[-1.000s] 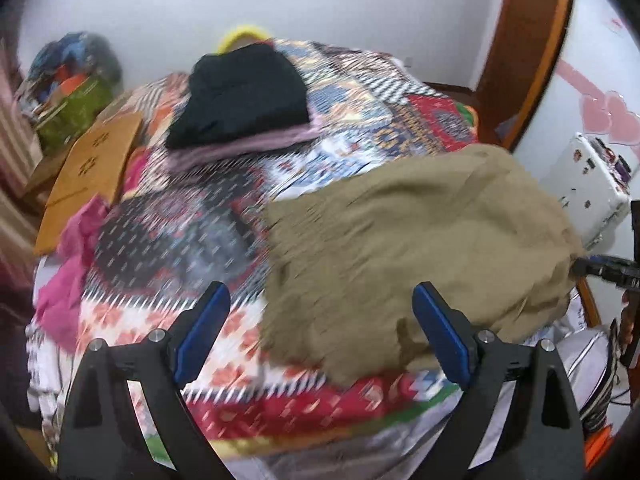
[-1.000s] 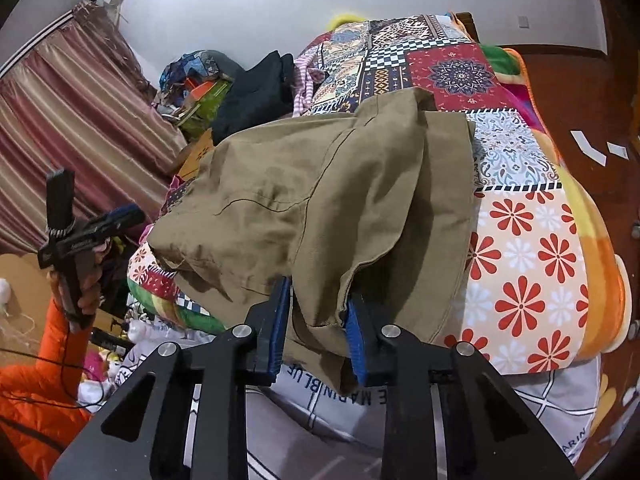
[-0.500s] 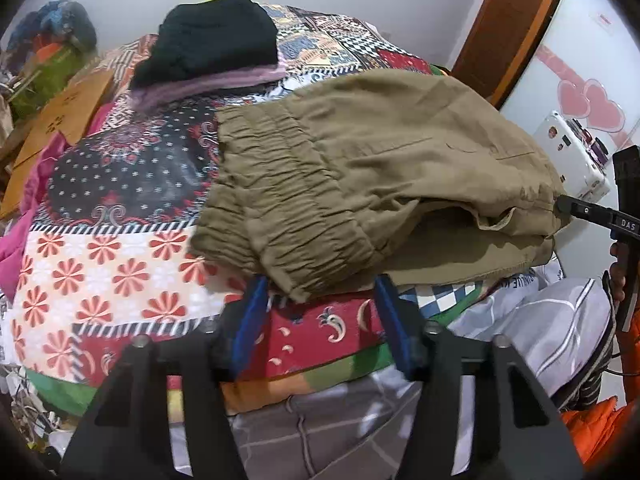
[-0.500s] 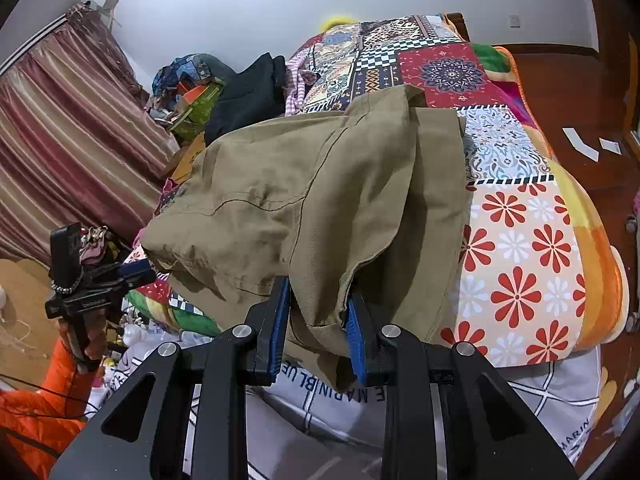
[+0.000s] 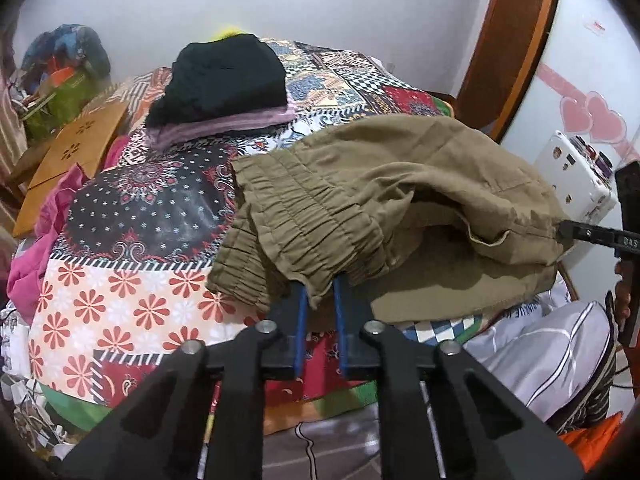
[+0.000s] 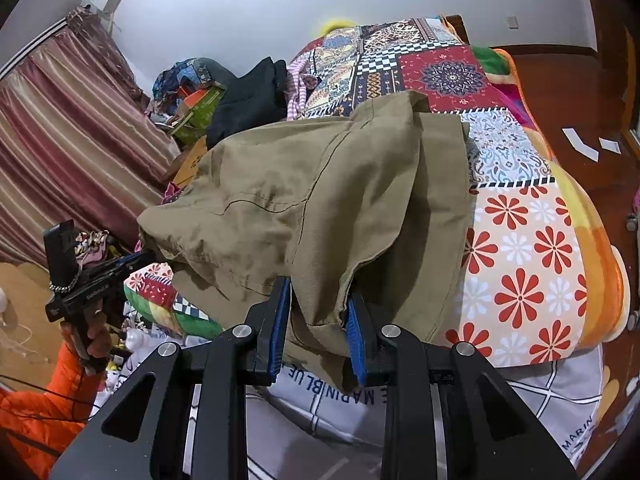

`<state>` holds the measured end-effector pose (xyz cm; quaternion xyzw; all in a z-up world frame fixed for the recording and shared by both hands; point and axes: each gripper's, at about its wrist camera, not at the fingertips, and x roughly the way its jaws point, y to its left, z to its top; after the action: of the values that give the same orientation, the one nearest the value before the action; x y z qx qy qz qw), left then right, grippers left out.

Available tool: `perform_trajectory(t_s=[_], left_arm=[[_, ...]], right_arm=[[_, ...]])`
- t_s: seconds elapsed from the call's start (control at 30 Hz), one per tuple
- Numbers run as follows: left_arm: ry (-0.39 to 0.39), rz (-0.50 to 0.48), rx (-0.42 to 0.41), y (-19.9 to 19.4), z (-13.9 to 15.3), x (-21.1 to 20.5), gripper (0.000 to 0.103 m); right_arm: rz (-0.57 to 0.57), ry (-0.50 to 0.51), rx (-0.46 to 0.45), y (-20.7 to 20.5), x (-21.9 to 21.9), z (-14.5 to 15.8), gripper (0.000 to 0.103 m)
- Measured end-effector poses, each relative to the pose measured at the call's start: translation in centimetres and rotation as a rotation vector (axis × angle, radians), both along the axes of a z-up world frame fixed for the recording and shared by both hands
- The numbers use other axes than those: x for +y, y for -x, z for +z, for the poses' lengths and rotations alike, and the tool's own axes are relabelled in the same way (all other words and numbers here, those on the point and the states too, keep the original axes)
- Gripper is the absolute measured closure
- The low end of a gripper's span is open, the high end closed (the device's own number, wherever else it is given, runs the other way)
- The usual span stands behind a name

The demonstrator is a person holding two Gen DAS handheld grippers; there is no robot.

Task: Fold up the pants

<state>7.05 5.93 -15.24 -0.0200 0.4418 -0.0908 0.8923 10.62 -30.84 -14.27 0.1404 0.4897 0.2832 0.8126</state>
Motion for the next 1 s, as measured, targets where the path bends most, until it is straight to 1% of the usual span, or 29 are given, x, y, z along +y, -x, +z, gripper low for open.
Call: perform_trajectory(t_s=[0.1, 0.23, 0.33, 0.5, 0.67, 0.7, 0.9, 0.93, 1.0], left_arm=[[0.008, 0.005, -0.006, -0.4, 0.8, 0.4, 0.093], [-0.033, -0.016, -0.032, -0.9, 1.9, 0.3, 0.093], [-0.062, -0.023, -0.055, -1.2, 2.8, 0.6, 0.094], [-0.057, -0.025, -0.065, -2.1, 3.6, 2.2, 0.094], [-0.047, -0.011, -0.044, -2.2, 3.0, 3.6, 0.094], [-0.042, -0.005, -0.034, -2.2, 2.6, 4.0, 0.094], [-0.068, 0.037, 0.017, -2.6, 0.2, 5.6, 0.094], [-0.073, 0.046, 0.028, -2.7, -0.2, 5.9, 0.100], [-0.092, 0.073, 0.051, -3.1, -1.2, 6.5, 0.101]], right_arm=[[0.009, 0.004, -0.028, 0.4, 0.2, 0.8, 0.080], [0.016, 0.014, -0.062, 1.1, 0.7, 2.0, 0.080], [0.021, 0.016, -0.079, 1.8, 1.2, 2.7, 0.087], [0.017, 0.023, -0.078, 2.5, 1.8, 2.8, 0.088], [0.020, 0.030, -0.063, 2.8, 2.2, 2.4, 0.089], [0.024, 0.031, -0.055, 2.7, 2.3, 2.2, 0.089], [0.050, 0.038, 0.000, 2.6, 3.4, 0.4, 0.090], [0.055, 0.040, 0.012, 2.6, 3.6, 0.0, 0.090], [0.063, 0.041, 0.026, 2.6, 3.9, -0.6, 0.090]])
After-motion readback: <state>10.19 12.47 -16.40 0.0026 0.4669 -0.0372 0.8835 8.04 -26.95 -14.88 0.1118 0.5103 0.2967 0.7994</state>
